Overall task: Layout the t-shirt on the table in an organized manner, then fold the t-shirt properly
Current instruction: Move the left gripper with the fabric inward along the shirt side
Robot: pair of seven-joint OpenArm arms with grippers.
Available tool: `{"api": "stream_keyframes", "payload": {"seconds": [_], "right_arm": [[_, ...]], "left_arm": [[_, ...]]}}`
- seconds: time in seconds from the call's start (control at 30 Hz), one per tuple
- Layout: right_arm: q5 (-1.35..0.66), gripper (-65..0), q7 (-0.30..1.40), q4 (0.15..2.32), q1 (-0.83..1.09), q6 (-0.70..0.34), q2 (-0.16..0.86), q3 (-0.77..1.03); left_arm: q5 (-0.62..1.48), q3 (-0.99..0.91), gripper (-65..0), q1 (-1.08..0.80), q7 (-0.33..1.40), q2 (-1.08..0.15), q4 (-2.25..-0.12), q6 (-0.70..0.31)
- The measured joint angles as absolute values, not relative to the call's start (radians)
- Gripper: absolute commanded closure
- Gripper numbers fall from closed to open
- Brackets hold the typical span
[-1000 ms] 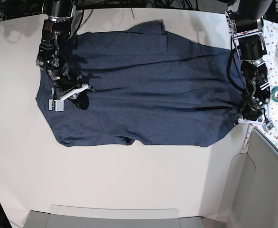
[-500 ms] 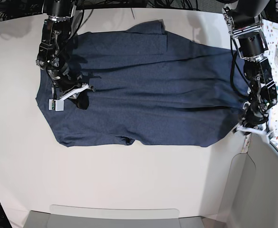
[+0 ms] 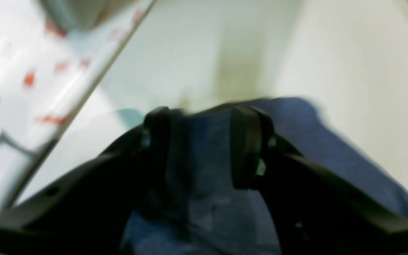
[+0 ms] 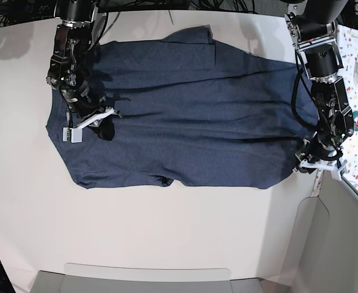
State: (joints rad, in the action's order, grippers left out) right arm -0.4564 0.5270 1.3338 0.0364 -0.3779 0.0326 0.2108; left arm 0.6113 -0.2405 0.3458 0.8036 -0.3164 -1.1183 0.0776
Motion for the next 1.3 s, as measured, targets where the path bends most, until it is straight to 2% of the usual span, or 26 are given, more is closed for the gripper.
{"api": "stream_keyframes", "payload": {"seconds": [0.27,0.63,0.73,0.83,0.93,1.0,1.13,1.3], "right_arm": [[-0.458,0.0,0.527,1.335,0.039,-0.378,0.032,0.210],[-0.457,0.0,0.527,1.335,0.039,-0.378,0.032,0.211],[-0.457,0.0,0.527,1.335,0.039,-0.378,0.032,0.211],[-0.457,0.0,0.527,1.335,0.039,-0.378,0.032,0.211],[-0.457,0.0,0.527,1.335,0.039,-0.378,0.032,0.211],[-0.457,0.0,0.527,1.335,0.039,-0.378,0.032,0.211],[-0.458,0.0,0.527,1.335,0.039,-0.378,0.032,0.211],[-0.459,0.0,0.527,1.335,0.039,-0.378,0.032,0.210]], "left_arm": [[0.613,-0.241,-28.6,0.446,0.788,-0.319,-0.952,0.074],[0.613,-0.236,-28.8,0.463,0.773,-0.290,-0.929,0.067],[0.611,-0.179,-28.4,0.455,0.755,-0.289,-0.937,0.066],[0.614,-0.125,-21.9,0.438,0.758,-0.287,-0.968,0.059],[0.617,-0.106,-7.8,0.413,0.763,-0.279,-1.005,0.059],[0.615,-0.105,-0.8,0.400,0.765,-0.279,-1.023,0.049],[0.607,-0.112,0.0,0.389,0.809,-0.277,-1.078,-0.076],[0.613,-0.113,0.0,0.294,0.788,-0.277,-1.326,-0.075]]}}
